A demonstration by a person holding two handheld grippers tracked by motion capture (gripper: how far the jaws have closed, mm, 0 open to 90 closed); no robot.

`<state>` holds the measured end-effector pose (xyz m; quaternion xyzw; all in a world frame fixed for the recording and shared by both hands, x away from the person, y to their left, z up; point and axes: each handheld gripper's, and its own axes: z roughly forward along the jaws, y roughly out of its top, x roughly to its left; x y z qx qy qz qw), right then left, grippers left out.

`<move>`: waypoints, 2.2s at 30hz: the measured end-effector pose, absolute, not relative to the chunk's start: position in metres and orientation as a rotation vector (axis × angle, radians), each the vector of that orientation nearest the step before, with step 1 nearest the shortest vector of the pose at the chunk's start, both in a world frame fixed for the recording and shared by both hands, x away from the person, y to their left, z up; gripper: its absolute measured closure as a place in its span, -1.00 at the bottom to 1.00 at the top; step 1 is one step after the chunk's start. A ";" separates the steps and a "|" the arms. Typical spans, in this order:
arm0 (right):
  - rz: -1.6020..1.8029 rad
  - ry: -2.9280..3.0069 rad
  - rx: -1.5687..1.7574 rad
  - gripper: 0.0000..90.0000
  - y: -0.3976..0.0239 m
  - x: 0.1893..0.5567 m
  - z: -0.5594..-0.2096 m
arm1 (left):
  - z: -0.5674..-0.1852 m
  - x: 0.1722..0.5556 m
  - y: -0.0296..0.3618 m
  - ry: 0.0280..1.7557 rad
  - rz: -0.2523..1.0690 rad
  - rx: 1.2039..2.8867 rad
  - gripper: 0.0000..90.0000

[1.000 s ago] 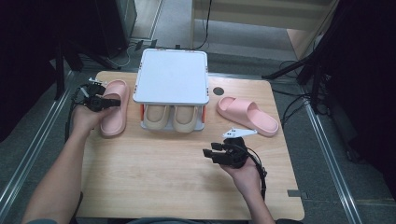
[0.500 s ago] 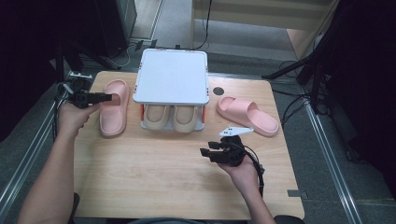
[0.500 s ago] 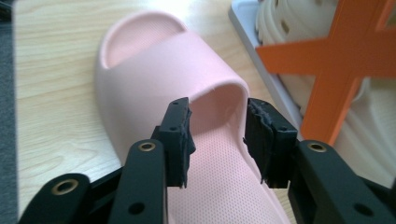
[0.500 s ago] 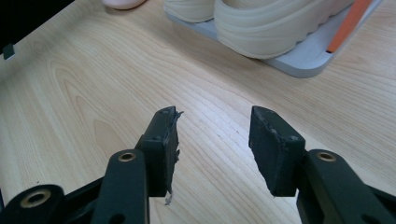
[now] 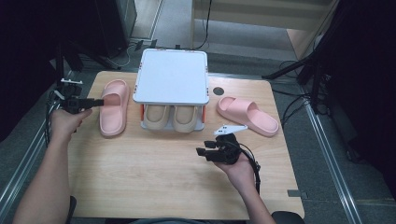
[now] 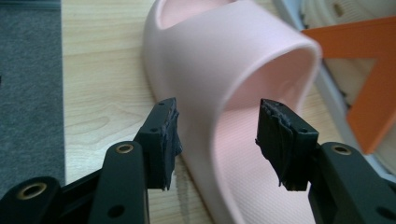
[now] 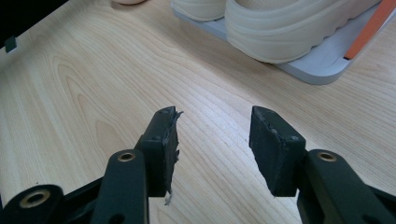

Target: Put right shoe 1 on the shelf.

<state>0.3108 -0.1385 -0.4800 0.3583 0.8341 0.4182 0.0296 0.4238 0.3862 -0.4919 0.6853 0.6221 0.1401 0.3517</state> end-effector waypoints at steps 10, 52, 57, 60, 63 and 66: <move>1.279 2.551 1.141 0.16 -0.146 0.305 -0.481 | -0.504 0.436 0.380 1.623 0.391 1.755 0.07; 1.276 2.544 1.153 0.14 -0.148 0.303 -0.481 | -0.501 0.440 0.367 1.674 0.386 1.806 0.81; 1.276 2.571 1.123 0.14 -0.140 0.307 -0.482 | -0.498 0.436 0.364 1.676 0.353 1.820 0.81; 1.274 2.588 1.104 0.14 -0.137 0.308 -0.481 | -0.492 0.435 0.363 1.672 0.347 1.803 0.81; 1.293 2.593 1.097 0.14 -0.135 0.309 -0.481 | -0.485 0.434 0.363 1.685 0.342 1.783 0.82; 1.307 2.598 1.075 0.14 -0.132 0.310 -0.479 | -0.480 0.434 0.362 1.697 0.340 1.775 0.82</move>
